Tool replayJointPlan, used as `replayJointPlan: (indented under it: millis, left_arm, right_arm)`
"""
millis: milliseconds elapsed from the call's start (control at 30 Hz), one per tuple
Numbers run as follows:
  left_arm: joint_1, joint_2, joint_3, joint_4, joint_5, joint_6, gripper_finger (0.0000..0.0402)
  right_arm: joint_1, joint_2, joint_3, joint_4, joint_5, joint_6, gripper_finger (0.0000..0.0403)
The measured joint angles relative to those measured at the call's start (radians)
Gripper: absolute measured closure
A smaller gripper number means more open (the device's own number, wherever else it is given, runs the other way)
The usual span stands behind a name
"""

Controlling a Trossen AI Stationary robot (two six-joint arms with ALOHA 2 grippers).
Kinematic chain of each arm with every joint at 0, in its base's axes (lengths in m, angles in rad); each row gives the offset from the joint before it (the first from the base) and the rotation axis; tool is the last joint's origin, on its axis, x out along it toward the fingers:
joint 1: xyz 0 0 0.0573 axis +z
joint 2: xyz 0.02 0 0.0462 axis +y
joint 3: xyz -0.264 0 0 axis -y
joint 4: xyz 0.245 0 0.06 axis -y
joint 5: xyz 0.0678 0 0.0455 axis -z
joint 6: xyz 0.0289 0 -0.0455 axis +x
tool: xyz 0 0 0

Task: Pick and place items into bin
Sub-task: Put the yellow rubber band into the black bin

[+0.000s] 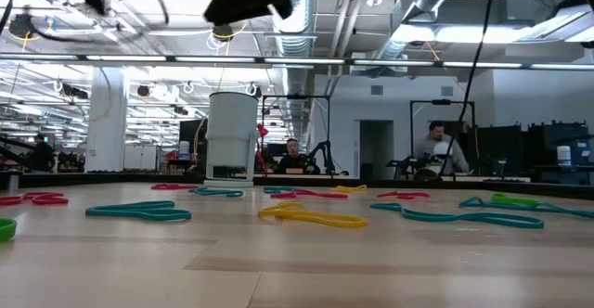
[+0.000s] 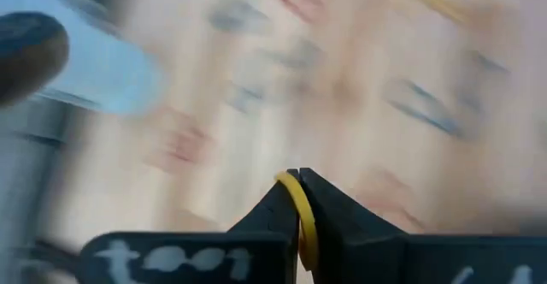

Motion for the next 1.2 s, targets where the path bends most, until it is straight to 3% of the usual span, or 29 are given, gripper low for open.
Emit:
replayJointPlan:
  millis: [100, 200, 367, 533, 733, 800, 933, 1100, 1200]
  left_arm:
    - [-0.054, 0.0, 0.0, 0.037, 0.245, 0.046, 0.0401]
    - [-0.121, 0.0, 0.0, 0.039, 0.363, 0.03, 0.0401]
    - [-0.231, 0.0, 0.0, 0.051, 0.367, -0.106, 0.0401]
    - [-0.328, 0.0, -0.017, 0.183, 0.418, -0.132, 0.0401]
    - [-0.378, 0.001, -0.088, 0.269, 0.243, -0.176, 0.0401]
    - [-0.375, 0.002, -0.124, 0.285, 0.229, -0.205, 0.0401]
    - [-0.375, 0.002, -0.229, 0.403, 0.294, -0.248, 0.0401]
    - [-0.375, 0.002, -0.387, 0.732, 0.391, -0.243, 0.0401]
    - [-0.371, 0.002, -0.439, 0.786, 0.373, -0.24, 0.0401]
  right_arm:
    - [0.013, -0.029, 0.0, -0.09, -0.001, 0.038, 0.031]
    - [0.027, -0.031, -0.001, -0.131, -0.001, 0.091, 0.031]
    - [0.056, -0.032, -0.001, -0.161, -0.004, 0.102, 0.031]
    - [0.067, -0.032, -0.001, -0.166, -0.004, 0.127, 0.031]
    - [0.069, -0.032, -0.001, -0.166, -0.004, 0.127, 0.031]
    - [0.063, -0.032, -0.001, -0.165, -0.004, 0.127, 0.031]
    - [0.056, -0.032, -0.001, -0.165, -0.004, 0.127, 0.031]
    - [0.044, -0.032, -0.001, -0.165, -0.004, 0.123, 0.031]
    - [0.033, -0.032, -0.001, -0.165, -0.004, 0.122, 0.031]
